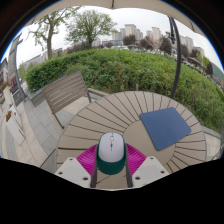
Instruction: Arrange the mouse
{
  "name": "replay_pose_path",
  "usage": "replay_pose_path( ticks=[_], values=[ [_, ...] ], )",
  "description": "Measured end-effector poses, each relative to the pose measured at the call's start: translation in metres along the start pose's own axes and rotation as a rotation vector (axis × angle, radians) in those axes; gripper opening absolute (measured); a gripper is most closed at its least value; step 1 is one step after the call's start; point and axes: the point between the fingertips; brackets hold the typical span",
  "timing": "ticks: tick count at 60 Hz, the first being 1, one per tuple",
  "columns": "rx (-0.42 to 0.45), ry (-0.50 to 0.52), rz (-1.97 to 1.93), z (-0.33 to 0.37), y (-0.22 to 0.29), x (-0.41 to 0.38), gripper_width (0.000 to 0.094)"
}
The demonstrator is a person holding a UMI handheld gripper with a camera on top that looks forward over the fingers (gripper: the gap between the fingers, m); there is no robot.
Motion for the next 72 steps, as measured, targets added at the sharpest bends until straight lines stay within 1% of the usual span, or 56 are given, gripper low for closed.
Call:
replay_pose_path(
  ticks=[4,10,14,17,21,23,24,29,30,34,38,42,44,45,46,47,48,50,51,52,53,57,61,64,72],
  values=[
    [0.053,-0.018,0.015,0.011,0.037,0.042,0.0407],
    [0.126,-0.080,0.044,0.015,0.085,0.120,0.0410],
    [0.162,-0.134,0.083,0.001,0.101,0.171,0.0411],
    [0.153,-0.158,0.093,-0.016,0.100,0.208,0.0415],
    [0.116,-0.162,0.086,-0.051,0.086,0.242,0.0414],
    [0.095,-0.156,0.076,-0.073,0.064,0.258,0.0415],
    [0.078,-0.143,0.070,-0.076,0.065,0.264,0.0415],
    [0.012,-0.078,0.060,-0.116,0.032,0.277,0.0414],
    [0.006,-0.070,0.058,-0.132,0.018,0.272,0.0415],
    [-0.020,-0.011,0.074,-0.144,0.001,0.280,0.0421],
    [-0.035,0.022,0.089,-0.162,-0.019,0.275,0.0444],
    [-0.063,0.074,0.070,-0.169,-0.039,0.269,0.0482],
    [-0.032,0.082,0.076,-0.167,-0.034,0.269,0.0512],
    [-0.029,0.086,0.082,-0.168,-0.035,0.269,0.0523],
    [-0.037,0.090,0.088,-0.169,-0.035,0.267,0.0546],
    [-0.043,0.095,0.092,-0.169,-0.037,0.266,0.0592],
    [-0.050,0.096,0.096,-0.167,-0.037,0.267,0.0664],
    [-0.064,0.081,0.097,-0.162,-0.038,0.272,0.0835],
    [-0.070,0.073,0.098,-0.158,-0.038,0.274,0.0864],
    [-0.076,0.065,0.100,-0.154,-0.038,0.277,0.0834],
    [-0.083,0.057,0.101,-0.149,-0.037,0.280,0.0825],
    [-0.105,0.043,0.120,-0.118,-0.034,0.289,0.0857],
    [-0.157,0.009,0.121,-0.077,-0.040,0.301,0.0847],
    [-0.182,0.023,0.113,-0.040,-0.044,0.301,0.0857],
    [-0.187,0.062,0.064,0.053,-0.060,0.299,0.0852]
  ],
)
Point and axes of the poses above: the point between the fingertips, and its own axes, seen from behind it with the camera up: x to the right, y up, z backward, against the way the camera looks, and after that the axes turned 15 degrees about z, right-handed
